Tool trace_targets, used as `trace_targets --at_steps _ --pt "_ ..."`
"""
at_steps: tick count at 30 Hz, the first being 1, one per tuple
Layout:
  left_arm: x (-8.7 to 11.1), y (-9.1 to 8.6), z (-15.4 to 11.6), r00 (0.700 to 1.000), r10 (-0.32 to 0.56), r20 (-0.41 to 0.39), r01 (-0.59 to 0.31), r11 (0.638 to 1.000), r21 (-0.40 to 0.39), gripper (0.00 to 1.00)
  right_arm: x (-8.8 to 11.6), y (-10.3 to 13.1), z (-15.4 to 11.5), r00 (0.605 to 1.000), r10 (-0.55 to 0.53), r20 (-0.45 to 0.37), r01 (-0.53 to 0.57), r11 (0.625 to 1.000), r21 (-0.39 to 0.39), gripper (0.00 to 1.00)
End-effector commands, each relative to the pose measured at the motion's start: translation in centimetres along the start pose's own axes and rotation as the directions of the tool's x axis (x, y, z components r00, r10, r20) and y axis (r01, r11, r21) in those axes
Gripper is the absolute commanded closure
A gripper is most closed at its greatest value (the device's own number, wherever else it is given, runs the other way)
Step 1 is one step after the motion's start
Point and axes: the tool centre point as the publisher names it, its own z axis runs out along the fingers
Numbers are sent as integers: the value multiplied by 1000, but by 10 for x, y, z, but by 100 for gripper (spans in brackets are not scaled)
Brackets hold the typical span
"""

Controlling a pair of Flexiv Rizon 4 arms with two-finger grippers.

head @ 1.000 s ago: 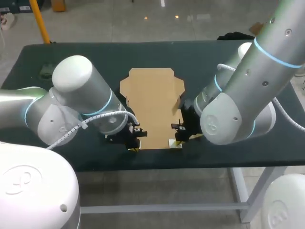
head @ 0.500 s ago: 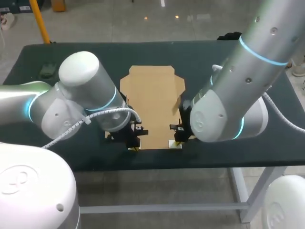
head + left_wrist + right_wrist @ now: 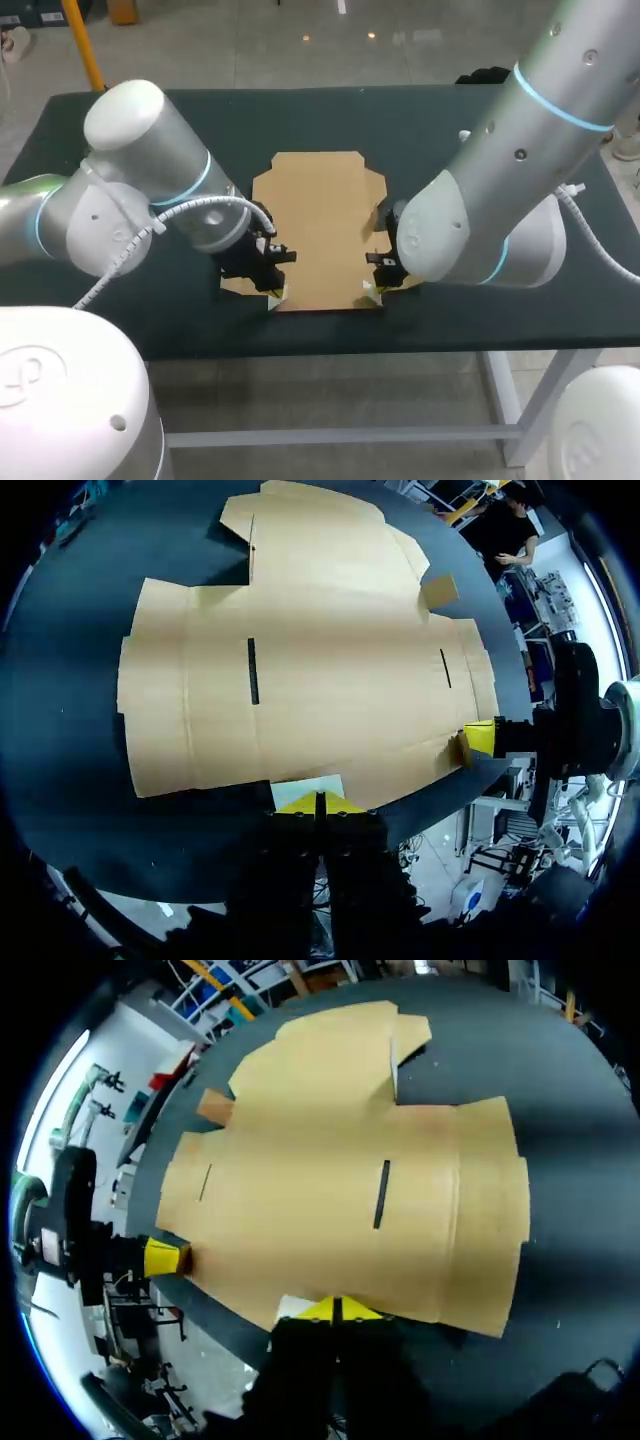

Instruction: Assemble the packaging by folding the flat box into shape, placing the metal phone stand inside, and closing the box properly

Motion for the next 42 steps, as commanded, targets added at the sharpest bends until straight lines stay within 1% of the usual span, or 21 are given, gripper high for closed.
trace_targets --at_steps 1,3,10,16,18,20,21,23,25,27,29,31,33,35,36,37,38,40,42 --pt "-8 2 -22 999 16 -38 -16 1000 5 100 -13 12 -25 975 3 -220 7 999 42 100" --pt "-8 -1 -28 998 31 -49 -31 1000 4 100 -15 16 -30 968 -2 -251 15 999 48 100" --pt "-9 -16 -42 993 80 -92 -81 997 -12 100 -18 33 -43 957 0 -289 15 999 50 100" --pt "-14 -27 -55 989 97 -109 -98 995 -11 100 -24 46 -53 940 -4 -343 21 999 46 100" --pt "-17 -31 -60 986 111 -128 -114 993 -17 100 -27 51 -56 928 -9 -373 27 999 43 100" --pt "-21 -35 -64 981 123 -151 -127 992 -21 100 -29 57 -59 927 -3 -375 18 999 37 100" --pt "-22 -36 -66 979 126 -159 -131 991 -21 100 -30 60 -60 920 -8 -393 25 999 37 98" --pt "-26 -39 -70 978 134 -163 -138 990 -14 100 -32 65 -62 919 -4 -393 18 999 33 80" --pt "-28 -41 -73 975 141 -173 -145 989 -11 100 -35 70 -62 909 -9 -416 23 999 30 78" --pt "-31 -44 -76 974 142 -175 -145 989 -7 100 -37 75 -63 908 -5 -419 18 999 26 77" --pt "-34 -48 -79 972 146 -182 -149 989 -4 85 -40 81 -63 897 -5 -443 19 999 26 75" --pt "-37 -53 -82 972 147 -185 -151 989 -4 68 -44 88 -65 893 -2 -450 16 1000 26 72" --pt "-39 -57 -84 970 151 -188 -155 988 -2 60 -47 93 -67 887 0 -461 13 1000 24 69" --pt "-44 -63 -86 964 166 -209 -171 985 -4 47 -50 100 -70 886 2 -464 9 1000 21 64" --pt "-46 -66 -86 962 171 -214 -176 984 -4 30 -51 104 -71 884 2 -468 8 1000 20 62" --pt "-48 -69 -87 961 172 -217 -177 984 -4 18 -51 107 -71 883 2 -469 8 1000 19 59" --pt "-50 -72 -87 959 173 -224 -178 984 -4 9 -52 110 -71 883 3 -469 7 1000 19 57" --pt "-53 -77 -89 956 179 -233 -185 983 -4 0 -53 115 -70 883 4 -470 5 1000 17 55" --pt "-55 -82 -90 955 181 -235 -187 982 -1 0 -55 120 -68 879 6 -477 -1 1000 11 51"
